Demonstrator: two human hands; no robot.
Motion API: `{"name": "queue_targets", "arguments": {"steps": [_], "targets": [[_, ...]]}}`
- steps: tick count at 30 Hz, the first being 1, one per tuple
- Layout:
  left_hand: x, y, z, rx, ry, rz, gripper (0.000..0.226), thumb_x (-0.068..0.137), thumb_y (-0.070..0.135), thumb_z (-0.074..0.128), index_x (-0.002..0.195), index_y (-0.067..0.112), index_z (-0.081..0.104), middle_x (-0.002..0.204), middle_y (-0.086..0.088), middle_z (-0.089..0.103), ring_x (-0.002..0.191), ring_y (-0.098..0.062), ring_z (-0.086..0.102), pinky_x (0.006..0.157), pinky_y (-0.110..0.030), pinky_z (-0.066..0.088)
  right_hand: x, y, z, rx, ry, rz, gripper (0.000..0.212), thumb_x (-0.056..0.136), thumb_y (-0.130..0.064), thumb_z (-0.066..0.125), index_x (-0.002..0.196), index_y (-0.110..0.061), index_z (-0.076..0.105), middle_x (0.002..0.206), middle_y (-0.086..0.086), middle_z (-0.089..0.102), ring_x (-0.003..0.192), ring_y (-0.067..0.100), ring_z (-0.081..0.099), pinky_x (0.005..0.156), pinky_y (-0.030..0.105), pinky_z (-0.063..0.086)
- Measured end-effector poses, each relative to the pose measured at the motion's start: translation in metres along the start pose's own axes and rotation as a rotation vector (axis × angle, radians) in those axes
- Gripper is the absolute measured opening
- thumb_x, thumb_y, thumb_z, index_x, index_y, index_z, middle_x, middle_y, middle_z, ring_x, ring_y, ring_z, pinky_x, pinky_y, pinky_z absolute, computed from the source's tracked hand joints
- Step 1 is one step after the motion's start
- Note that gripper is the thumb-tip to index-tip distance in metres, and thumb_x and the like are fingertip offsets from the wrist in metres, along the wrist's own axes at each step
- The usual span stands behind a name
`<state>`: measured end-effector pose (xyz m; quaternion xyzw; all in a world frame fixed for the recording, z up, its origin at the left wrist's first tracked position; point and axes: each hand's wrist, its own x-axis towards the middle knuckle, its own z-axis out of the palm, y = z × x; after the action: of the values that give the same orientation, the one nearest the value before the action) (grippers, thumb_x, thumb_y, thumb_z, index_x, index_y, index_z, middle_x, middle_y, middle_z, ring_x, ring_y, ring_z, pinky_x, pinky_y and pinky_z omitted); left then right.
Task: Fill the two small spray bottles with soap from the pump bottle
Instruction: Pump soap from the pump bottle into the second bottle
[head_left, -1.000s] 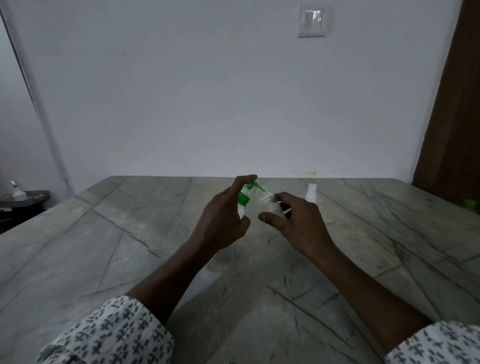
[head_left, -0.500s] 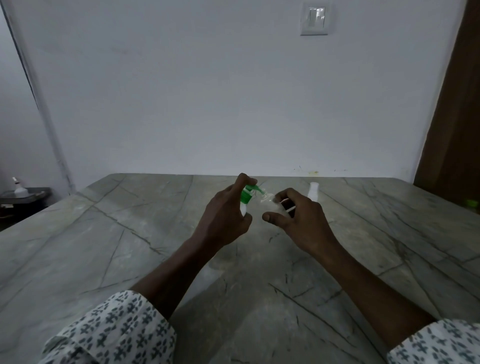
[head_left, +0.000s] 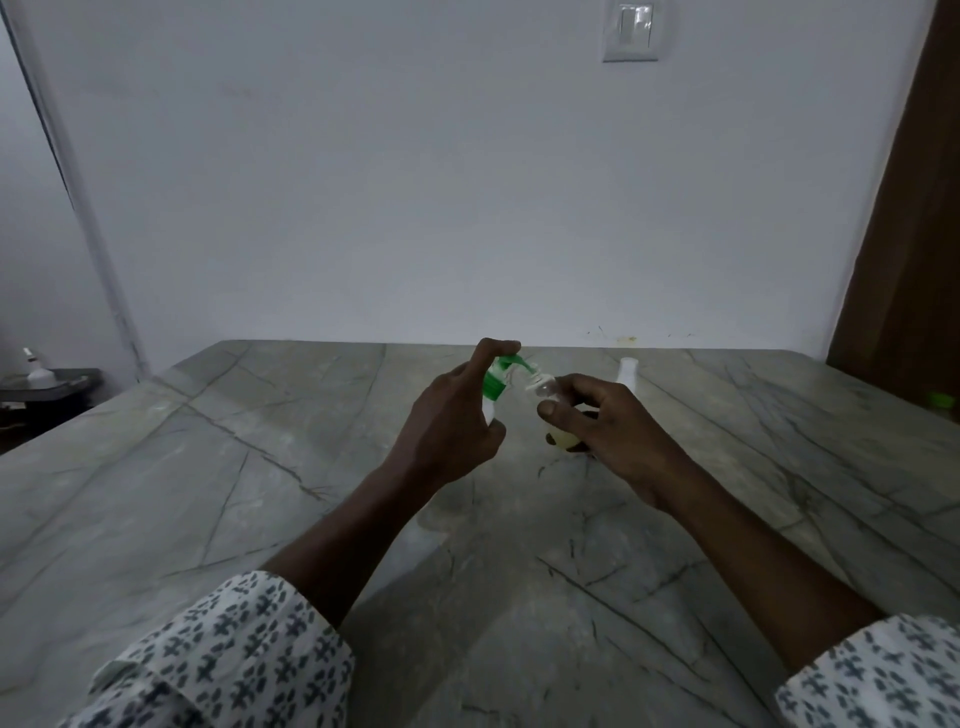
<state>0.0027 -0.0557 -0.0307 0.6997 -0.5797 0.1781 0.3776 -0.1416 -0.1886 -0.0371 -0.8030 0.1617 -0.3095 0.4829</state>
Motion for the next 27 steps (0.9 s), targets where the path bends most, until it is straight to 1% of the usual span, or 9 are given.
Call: {"name": "queue_targets", "arguments": {"steps": [1,3,6,10,15,19,21,23,27], "targets": [[0.0002,-0.0001,-0.0003,0.000,0.001,0.000,0.078,0.073,0.008,0.072,0.136,0.032,0.032,0.118,-0.006,0.067,0.068,-0.012,0.058,0.066,-0.038,0.060,0.0001,0.0010,-0.0019,0.042,-0.021,-0.001,0.022,0.091,-0.030,0.066,0.113,-0.025,0.067,0.116,0.010,0.065,0.096,0.024,0.071,0.086,0.042,0.060],[0.0006,-0.0001,-0.0005,-0.002,0.004,0.004,0.075,0.073,0.008,0.072,0.134,0.030,0.034,0.116,-0.005,0.067,0.063,-0.008,0.055,0.065,-0.036,0.059,0.0003,0.0024,-0.0049,0.144,-0.053,0.007,0.021,0.091,-0.025,0.066,0.111,-0.019,0.068,0.118,0.016,0.065,0.096,0.026,0.072,0.090,0.046,0.058],[0.0004,0.0002,-0.0008,-0.006,0.004,0.006,0.068,0.073,0.007,0.072,0.128,0.026,0.037,0.112,-0.006,0.069,0.056,-0.005,0.049,0.060,-0.033,0.056,0.0008,0.0038,-0.0068,0.182,-0.086,0.034,0.022,0.091,-0.026,0.064,0.109,-0.013,0.069,0.110,0.008,0.071,0.092,0.025,0.073,0.093,0.053,0.054],[-0.0004,0.0003,0.0002,0.000,-0.002,0.007,0.065,0.074,0.008,0.072,0.126,0.025,0.039,0.112,-0.006,0.069,0.059,-0.008,0.052,0.060,-0.030,0.056,-0.0010,0.0027,-0.0047,0.223,-0.131,0.052,0.022,0.095,-0.023,0.060,0.115,-0.017,0.067,0.098,-0.004,0.072,0.086,0.018,0.072,0.092,0.048,0.056],[-0.0017,0.0006,-0.0003,0.002,-0.007,0.014,0.078,0.074,0.007,0.073,0.137,0.030,0.033,0.115,-0.005,0.066,0.055,-0.005,0.050,0.061,-0.026,0.055,-0.0029,-0.0004,-0.0048,0.286,-0.169,0.066,0.025,0.095,-0.022,0.058,0.118,-0.015,0.065,0.100,0.001,0.071,0.084,0.018,0.073,0.084,0.036,0.059],[-0.0015,0.0002,-0.0011,-0.018,-0.009,0.019,0.079,0.073,0.006,0.073,0.138,0.028,0.034,0.115,-0.004,0.068,0.054,-0.004,0.050,0.058,-0.017,0.047,-0.0017,0.0009,-0.0035,0.392,-0.195,0.078,0.036,0.085,-0.023,0.067,0.117,-0.009,0.067,0.105,0.013,0.069,0.088,0.025,0.071,0.084,0.039,0.059],[-0.0011,0.0008,-0.0013,-0.016,-0.012,0.009,0.079,0.073,0.005,0.073,0.139,0.027,0.035,0.114,-0.005,0.068,0.054,-0.004,0.049,0.057,-0.014,0.042,-0.0009,0.0015,-0.0025,0.442,-0.196,0.082,0.041,0.080,-0.023,0.069,0.117,-0.005,0.066,0.099,0.013,0.067,0.086,0.025,0.071,0.085,0.041,0.059],[-0.0007,0.0015,-0.0015,-0.011,-0.017,0.007,0.077,0.073,0.005,0.072,0.138,0.027,0.036,0.112,-0.004,0.068,0.054,-0.004,0.048,0.056,-0.013,0.039,-0.0012,0.0010,-0.0023,0.442,-0.198,0.089,0.041,0.080,-0.022,0.069,0.117,-0.005,0.066,0.095,0.010,0.068,0.086,0.027,0.072,0.087,0.043,0.059],[0.0006,0.0022,-0.0003,0.003,-0.030,0.002,0.070,0.074,0.006,0.072,0.133,0.025,0.038,0.108,-0.006,0.068,0.054,-0.005,0.046,0.055,-0.016,0.039,-0.0022,0.0015,-0.0025,0.401,-0.186,0.100,0.032,0.087,-0.019,0.066,0.116,-0.006,0.066,0.099,0.011,0.071,0.086,0.028,0.074,0.085,0.040,0.060]]}}
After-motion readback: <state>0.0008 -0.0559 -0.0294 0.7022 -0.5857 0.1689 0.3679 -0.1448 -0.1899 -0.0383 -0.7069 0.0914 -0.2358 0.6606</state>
